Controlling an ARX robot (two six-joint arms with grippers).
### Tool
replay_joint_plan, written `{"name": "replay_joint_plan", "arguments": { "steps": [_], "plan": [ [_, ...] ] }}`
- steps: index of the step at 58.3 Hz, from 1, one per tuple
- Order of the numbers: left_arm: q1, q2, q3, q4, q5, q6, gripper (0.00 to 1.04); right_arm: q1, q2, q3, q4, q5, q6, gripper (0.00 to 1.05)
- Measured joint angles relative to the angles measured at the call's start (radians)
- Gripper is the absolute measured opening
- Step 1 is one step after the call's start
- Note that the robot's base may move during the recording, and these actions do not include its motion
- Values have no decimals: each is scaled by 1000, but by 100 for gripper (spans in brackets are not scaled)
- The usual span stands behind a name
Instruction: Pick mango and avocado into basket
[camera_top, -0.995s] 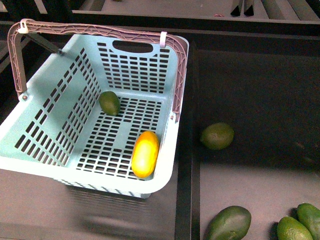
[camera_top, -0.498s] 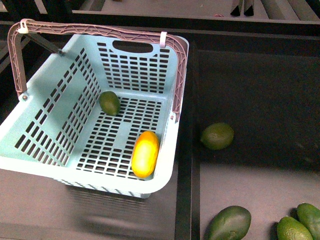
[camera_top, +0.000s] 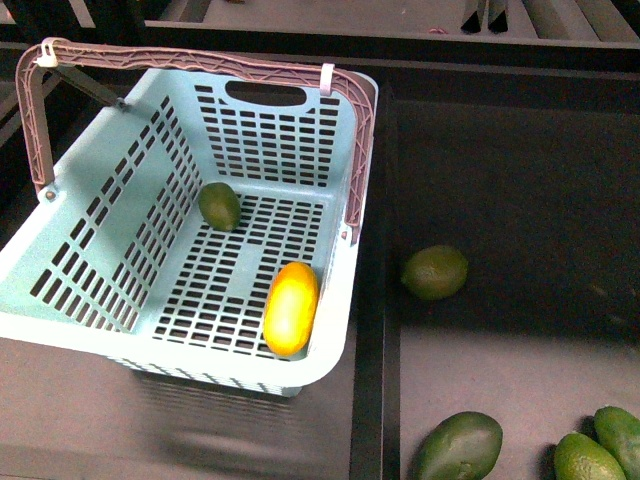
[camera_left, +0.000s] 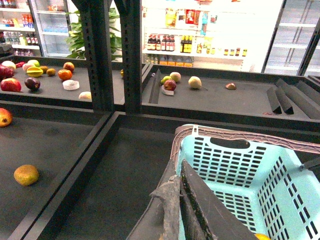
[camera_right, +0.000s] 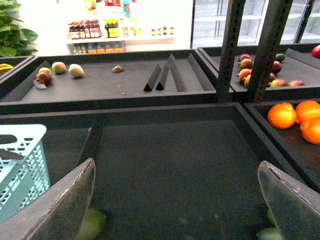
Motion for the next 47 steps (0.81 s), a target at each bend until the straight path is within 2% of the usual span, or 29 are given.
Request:
{"name": "replay_joint_plan", "arguments": {
  "steps": [24, 31, 37, 44, 46, 47],
  "plan": [
    [0, 0, 0, 0, 0, 0, 3, 0, 0, 0, 0, 0, 0, 96],
    [0, 0, 0, 0, 0, 0, 28, 0, 0, 0, 0, 0, 0, 96],
    [0, 0, 0, 0, 0, 0, 60, 0, 0, 0, 0, 0, 0, 96],
    [0, 0, 0, 0, 0, 0, 92, 0, 0, 0, 0, 0, 0, 96],
    [0, 0, 0, 0, 0, 1, 98, 0, 0, 0, 0, 0, 0, 96],
    [0, 0, 0, 0, 0, 2, 97, 0, 0, 0, 0, 0, 0, 96]
  ]
}}
